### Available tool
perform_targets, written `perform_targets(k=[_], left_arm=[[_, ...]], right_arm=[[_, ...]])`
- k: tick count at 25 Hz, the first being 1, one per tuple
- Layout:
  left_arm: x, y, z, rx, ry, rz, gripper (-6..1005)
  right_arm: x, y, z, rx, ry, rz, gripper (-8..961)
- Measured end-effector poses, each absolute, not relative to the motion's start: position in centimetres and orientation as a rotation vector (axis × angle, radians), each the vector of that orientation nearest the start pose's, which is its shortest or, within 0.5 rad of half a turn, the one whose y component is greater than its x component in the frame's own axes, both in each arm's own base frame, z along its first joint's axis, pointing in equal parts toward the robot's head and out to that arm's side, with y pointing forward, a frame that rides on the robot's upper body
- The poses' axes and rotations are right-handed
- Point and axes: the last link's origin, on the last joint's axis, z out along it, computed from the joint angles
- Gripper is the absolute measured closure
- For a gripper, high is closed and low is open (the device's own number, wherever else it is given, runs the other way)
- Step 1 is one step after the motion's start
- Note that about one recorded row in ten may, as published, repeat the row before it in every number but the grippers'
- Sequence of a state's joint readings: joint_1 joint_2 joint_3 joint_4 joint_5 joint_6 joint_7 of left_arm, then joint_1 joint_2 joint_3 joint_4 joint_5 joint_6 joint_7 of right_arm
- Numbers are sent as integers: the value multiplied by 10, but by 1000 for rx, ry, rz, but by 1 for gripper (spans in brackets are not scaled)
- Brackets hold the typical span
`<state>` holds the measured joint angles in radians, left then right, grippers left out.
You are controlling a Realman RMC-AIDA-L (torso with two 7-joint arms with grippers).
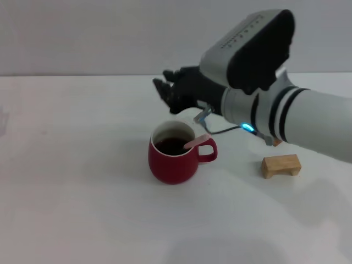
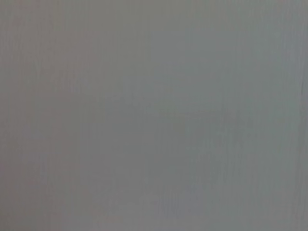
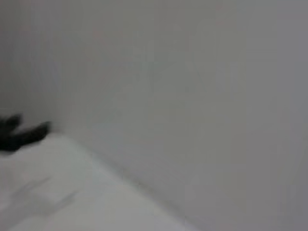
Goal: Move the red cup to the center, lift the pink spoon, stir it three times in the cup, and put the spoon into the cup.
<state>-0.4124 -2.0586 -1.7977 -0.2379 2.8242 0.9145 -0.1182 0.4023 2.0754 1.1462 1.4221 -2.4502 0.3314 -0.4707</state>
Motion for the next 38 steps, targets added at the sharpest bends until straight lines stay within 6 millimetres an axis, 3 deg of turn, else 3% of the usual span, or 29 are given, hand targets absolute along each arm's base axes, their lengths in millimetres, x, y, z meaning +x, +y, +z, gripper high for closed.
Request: perform_targets(k=[5,7,8,11,12,13,16,17,19,21,22,23,25,32,38], left_arm=[[-386,348,63,-1198,-714,-556,153],[-385,349,64,-1197,-712,-561,153],[-384,349,63,-1198,-711,-564,153],[-382,351,64,-1196,-708,-575,153],[-380,352,64,-1194,-704,-592,153],[-380,352,64,-1194,-704,-592,153],[-377,353,64,-1193,-702,-619,153],[-376,353,63,-1194,-702,-624,153],[-374,354,63,-1199,-699,-630,153],[-373,355,62,-1203,-694,-632,153],[-373,355,63,-1205,-689,-628,153],[-373,355,63,-1205,-689,-628,153],[-373,356,64,-1205,-684,-625,153],[-374,354,68,-1187,-676,-632,153],[-374,354,68,-1191,-673,-626,153]], right_arm=[[103,354,-55,-2129,294,595,745],[126,349,-40,-1951,289,666,742],[126,349,-40,-1951,289,666,741],[161,340,-21,-1745,300,711,737],[184,331,-10,-1619,299,730,736],[184,331,-10,-1619,299,730,734],[221,312,7,-1432,280,774,730],[250,297,15,-1347,262,766,729],[261,291,19,-1315,246,759,726],[285,277,26,-1257,231,736,724],[308,265,33,-1199,246,699,723],[308,265,33,-1199,246,699,721],[331,256,41,-1135,293,634,719],[350,245,47,-1090,324,572,710],[353,242,48,-1072,364,632,702]])
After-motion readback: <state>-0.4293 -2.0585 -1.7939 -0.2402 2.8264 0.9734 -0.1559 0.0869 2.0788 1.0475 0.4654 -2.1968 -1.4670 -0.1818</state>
